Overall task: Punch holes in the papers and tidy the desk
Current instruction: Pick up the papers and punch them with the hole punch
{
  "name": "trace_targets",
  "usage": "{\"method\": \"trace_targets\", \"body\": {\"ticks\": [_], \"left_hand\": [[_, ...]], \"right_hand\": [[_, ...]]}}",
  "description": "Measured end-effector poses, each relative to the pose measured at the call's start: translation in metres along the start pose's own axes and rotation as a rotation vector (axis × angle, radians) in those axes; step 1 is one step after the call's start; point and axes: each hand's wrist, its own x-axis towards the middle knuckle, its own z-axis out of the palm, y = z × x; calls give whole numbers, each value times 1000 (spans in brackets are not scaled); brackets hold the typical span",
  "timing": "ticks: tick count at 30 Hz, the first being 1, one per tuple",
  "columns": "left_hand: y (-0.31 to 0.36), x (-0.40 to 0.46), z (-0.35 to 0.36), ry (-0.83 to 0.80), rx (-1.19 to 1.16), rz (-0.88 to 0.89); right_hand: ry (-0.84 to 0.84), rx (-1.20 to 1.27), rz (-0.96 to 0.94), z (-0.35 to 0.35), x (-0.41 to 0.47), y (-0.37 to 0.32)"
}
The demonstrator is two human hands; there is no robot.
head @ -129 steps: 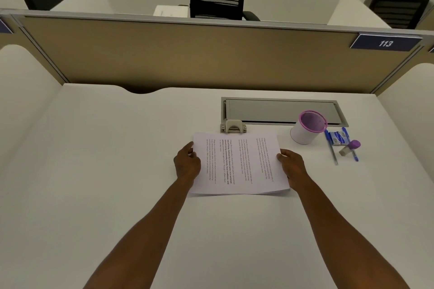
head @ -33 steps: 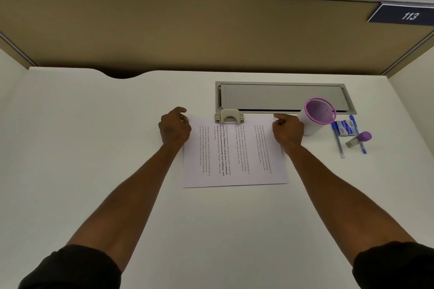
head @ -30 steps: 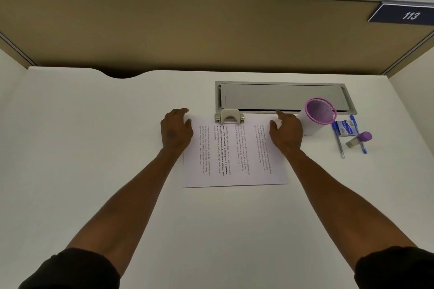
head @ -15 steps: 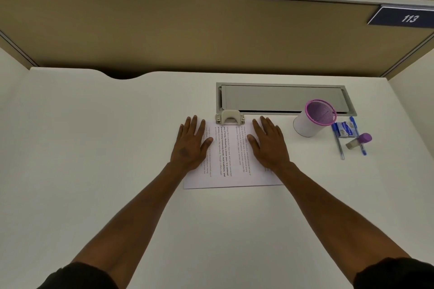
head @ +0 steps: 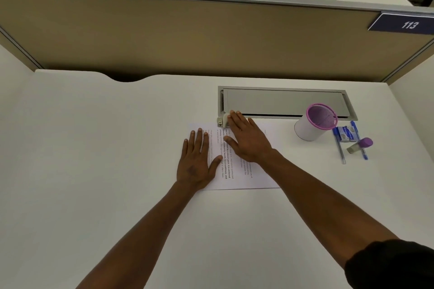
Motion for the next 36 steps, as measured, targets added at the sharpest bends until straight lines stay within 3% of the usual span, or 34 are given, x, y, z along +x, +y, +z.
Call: {"method": "trace_targets", "body": {"ticks": [32, 36], "left_hand": [[0, -1, 4, 6, 16, -2], [1, -1, 3, -4, 9, -5]], "right_hand": [[-189, -91, -46, -14, 20, 10], [-134, -99, -61, -20, 14, 10]]}}
